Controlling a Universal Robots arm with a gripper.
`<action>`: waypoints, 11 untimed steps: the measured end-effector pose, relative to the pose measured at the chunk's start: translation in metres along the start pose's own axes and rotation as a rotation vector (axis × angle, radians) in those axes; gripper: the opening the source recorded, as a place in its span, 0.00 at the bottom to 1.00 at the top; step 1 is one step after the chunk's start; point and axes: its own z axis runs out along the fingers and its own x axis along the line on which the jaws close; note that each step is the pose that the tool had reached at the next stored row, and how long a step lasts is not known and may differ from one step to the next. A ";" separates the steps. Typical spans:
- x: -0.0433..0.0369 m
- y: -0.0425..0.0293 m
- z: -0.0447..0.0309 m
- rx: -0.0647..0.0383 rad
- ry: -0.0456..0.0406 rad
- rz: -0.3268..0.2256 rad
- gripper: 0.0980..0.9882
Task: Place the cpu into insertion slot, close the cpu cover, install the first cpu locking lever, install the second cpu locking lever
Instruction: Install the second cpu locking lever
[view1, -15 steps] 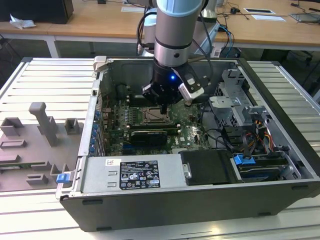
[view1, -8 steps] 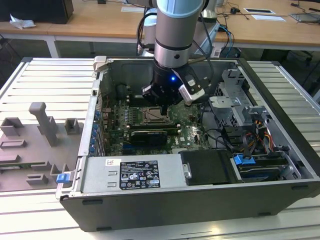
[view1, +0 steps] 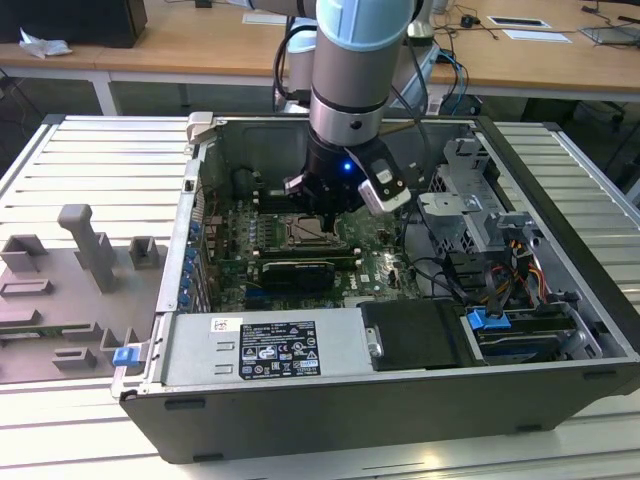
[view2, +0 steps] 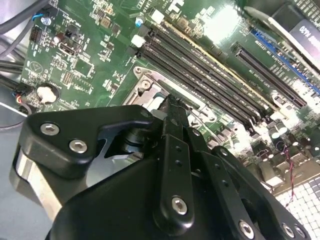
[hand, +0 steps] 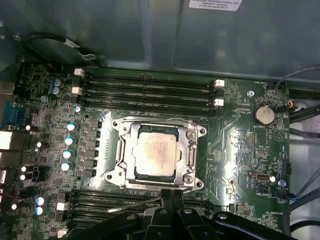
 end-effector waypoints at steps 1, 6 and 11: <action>0.0000 -0.0007 0.0002 0.000 0.0000 0.000 0.01; 0.0021 -0.0021 0.0006 0.000 0.0000 0.000 0.01; 0.0066 -0.0039 0.0016 -0.009 -0.0007 0.000 0.01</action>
